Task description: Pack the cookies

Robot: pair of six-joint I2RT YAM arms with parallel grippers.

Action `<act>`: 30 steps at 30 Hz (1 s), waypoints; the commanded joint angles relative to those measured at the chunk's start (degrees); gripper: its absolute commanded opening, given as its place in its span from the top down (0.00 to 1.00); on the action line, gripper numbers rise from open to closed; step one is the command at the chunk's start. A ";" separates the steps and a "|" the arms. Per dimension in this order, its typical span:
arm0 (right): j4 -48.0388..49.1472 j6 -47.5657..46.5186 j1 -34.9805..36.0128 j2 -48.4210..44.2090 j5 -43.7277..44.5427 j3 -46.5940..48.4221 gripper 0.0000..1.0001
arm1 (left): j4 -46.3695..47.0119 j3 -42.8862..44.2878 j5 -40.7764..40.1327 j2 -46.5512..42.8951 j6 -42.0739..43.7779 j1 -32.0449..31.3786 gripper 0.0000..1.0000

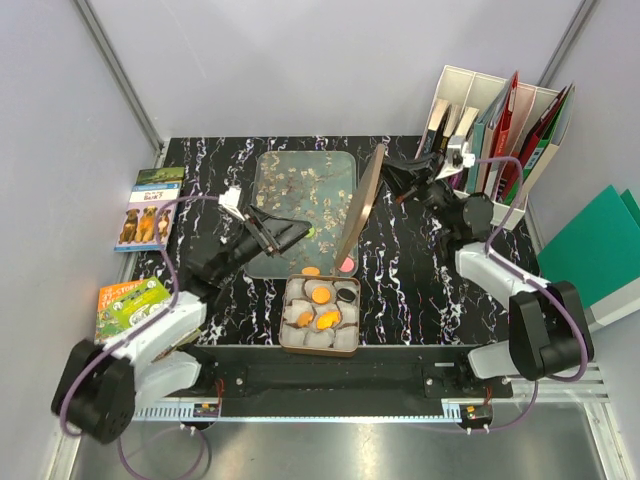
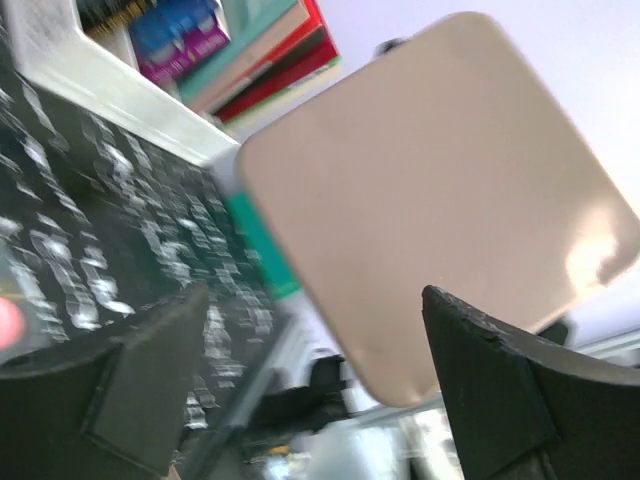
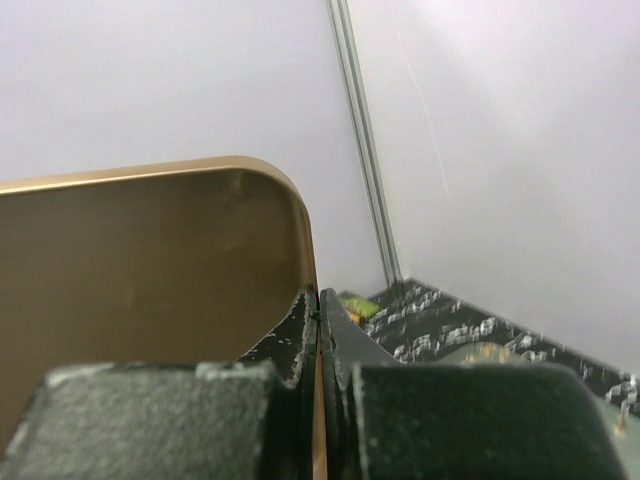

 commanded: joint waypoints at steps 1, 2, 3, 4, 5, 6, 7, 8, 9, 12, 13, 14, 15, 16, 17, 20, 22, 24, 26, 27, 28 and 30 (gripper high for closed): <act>16.27 -2.70 1.94 1.48 0.25 7.63 1.00 | 40.45 -4.26 1.81 9.90 -24.83 0.21 0.13; 16.27 -4.19 2.64 2.88 0.08 10.51 1.00 | 44.06 -4.26 0.85 11.50 -26.86 0.21 0.15; 16.27 -4.72 3.17 3.85 -0.45 12.20 1.00 | 48.97 -3.56 0.67 12.82 -29.40 0.38 0.19; 16.27 -4.81 3.61 4.73 -0.71 13.87 1.00 | 49.63 -2.86 0.67 14.05 -30.12 0.47 0.20; 16.27 -5.16 4.40 6.57 -1.15 17.19 1.00 | 49.63 -1.29 1.19 14.06 -30.13 0.82 0.20; 16.27 -5.34 4.75 7.63 -2.29 18.70 1.00 | 48.76 -0.66 1.45 13.19 -29.17 1.17 0.21; 16.27 -5.43 5.10 8.34 -2.39 20.02 1.00 | 47.97 -0.13 1.63 12.40 -28.55 1.43 0.21; 16.27 -5.52 5.45 9.65 -2.21 21.69 1.00 | 46.75 0.57 1.81 11.44 -27.94 2.57 0.20; 16.27 -5.69 5.98 10.10 -2.47 22.23 1.00 | 44.21 0.84 1.90 9.34 -26.54 3.27 0.20; 16.27 -5.61 6.77 10.54 -1.16 22.15 1.00 | 37.89 0.66 1.64 4.68 -24.16 6.35 0.10; 16.27 -5.52 6.86 10.54 -0.55 21.71 1.00 | 36.20 0.58 1.29 3.70 -23.63 6.97 0.04; 16.35 -5.17 7.21 10.10 -0.11 20.66 1.00 | 34.88 0.66 0.59 3.00 -23.02 7.41 0.01; 16.35 -5.17 7.65 9.84 0.42 19.95 1.00 | 33.21 0.84 0.40 2.29 -21.97 7.50 0.01; 16.35 -5.60 8.70 9.14 0.60 19.25 1.00 | 32.85 1.10 0.58 2.29 -21.61 7.41 0.01; 16.35 -7.17 9.41 8.79 0.60 18.03 1.00 | 32.67 1.80 0.75 2.72 -21.43 7.15 0.01; 16.27 -8.42 10.82 7.91 0.95 16.96 1.00 | 36.61 1.55 1.54 6.32 -23.18 6.80 0.01; 16.27 -8.33 10.99 7.47 1.04 17.13 1.00 | 42.14 0.93 1.55 10.10 -25.72 6.89 0.01; 16.27 -8.07 11.00 7.20 0.87 17.75 1.00 | 46.46 -0.21 1.37 13.43 -27.66 6.80 0.01; 16.27 -7.11 10.99 6.94 0.43 18.36 1.00 | 49.00 -0.74 1.28 15.20 -28.63 6.80 0.01; 16.27 -6.67 11.00 6.76 0.08 18.54 1.00 | 49.63 -0.66 1.28 16.60 -28.81 6.71 0.01; 16.27 -6.49 11.08 6.59 0.07 18.54 1.00 | 50.16 -0.57 1.46 17.05 -28.98 6.71 0.01; 16.27 -6.48 11.26 6.32 0.16 18.54 1.00 | 50.51 -0.04 1.63 18.01 -28.90 6.45 0.01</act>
